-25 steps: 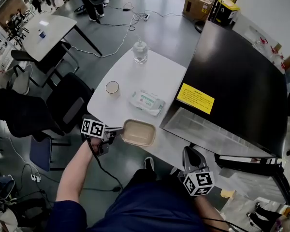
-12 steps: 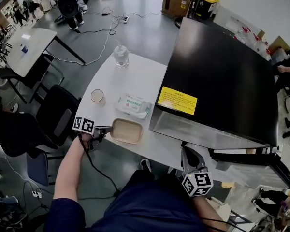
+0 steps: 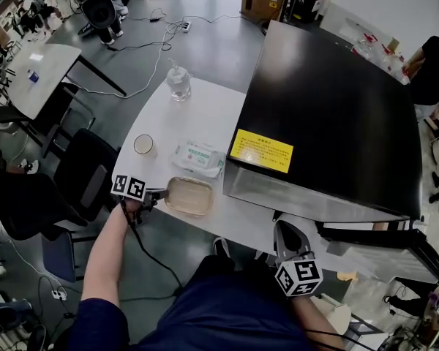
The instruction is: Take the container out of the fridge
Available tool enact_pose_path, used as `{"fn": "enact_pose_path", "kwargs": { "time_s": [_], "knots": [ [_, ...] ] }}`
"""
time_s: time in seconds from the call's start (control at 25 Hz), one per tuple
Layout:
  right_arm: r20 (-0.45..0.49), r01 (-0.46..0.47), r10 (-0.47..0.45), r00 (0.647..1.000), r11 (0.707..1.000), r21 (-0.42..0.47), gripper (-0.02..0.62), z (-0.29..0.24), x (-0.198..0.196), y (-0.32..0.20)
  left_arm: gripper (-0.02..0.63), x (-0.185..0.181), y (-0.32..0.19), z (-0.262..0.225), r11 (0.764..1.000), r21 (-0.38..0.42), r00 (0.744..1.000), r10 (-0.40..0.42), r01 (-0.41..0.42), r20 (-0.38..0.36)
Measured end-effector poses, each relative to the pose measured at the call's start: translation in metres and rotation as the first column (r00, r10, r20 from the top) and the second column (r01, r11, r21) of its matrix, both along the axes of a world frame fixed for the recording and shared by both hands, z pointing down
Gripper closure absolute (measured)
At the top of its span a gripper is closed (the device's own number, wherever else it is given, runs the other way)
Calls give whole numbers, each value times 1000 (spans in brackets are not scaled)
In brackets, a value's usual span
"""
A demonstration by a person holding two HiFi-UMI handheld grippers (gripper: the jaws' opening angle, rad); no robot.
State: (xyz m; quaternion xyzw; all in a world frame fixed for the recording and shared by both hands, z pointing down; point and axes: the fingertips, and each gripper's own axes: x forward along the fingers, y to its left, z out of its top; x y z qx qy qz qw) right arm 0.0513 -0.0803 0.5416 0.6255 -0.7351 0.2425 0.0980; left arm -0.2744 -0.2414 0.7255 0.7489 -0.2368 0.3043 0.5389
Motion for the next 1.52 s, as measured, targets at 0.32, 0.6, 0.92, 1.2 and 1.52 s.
{"fn": "enact_pose_path", "kwargs": {
  "time_s": [0.32, 0.6, 0.92, 1.2, 1.52],
  "knots": [
    [3, 26, -26, 1000, 1000, 0, 589, -7, 2, 2, 553, 1, -7, -8, 994, 95, 996, -65, 59, 55],
    [7, 51, -51, 999, 999, 12, 589, -6, 4, 0, 491, -5, -17, -22, 957, 254, 984, -160, 137, 72],
    [7, 90, -90, 996, 996, 25, 589, -11, 8, 5, 491, 4, -15, -81, 835, 479, 948, -317, 270, 18],
    [9, 116, -116, 993, 992, 40, 589, -16, 18, 11, 492, 69, 13, -151, 737, 577, 932, -334, 351, -140],
    [11, 123, -124, 992, 990, 68, 589, -28, 36, 20, 492, 160, 75, -232, 703, 632, 941, -181, 328, -287]
  ]
}}
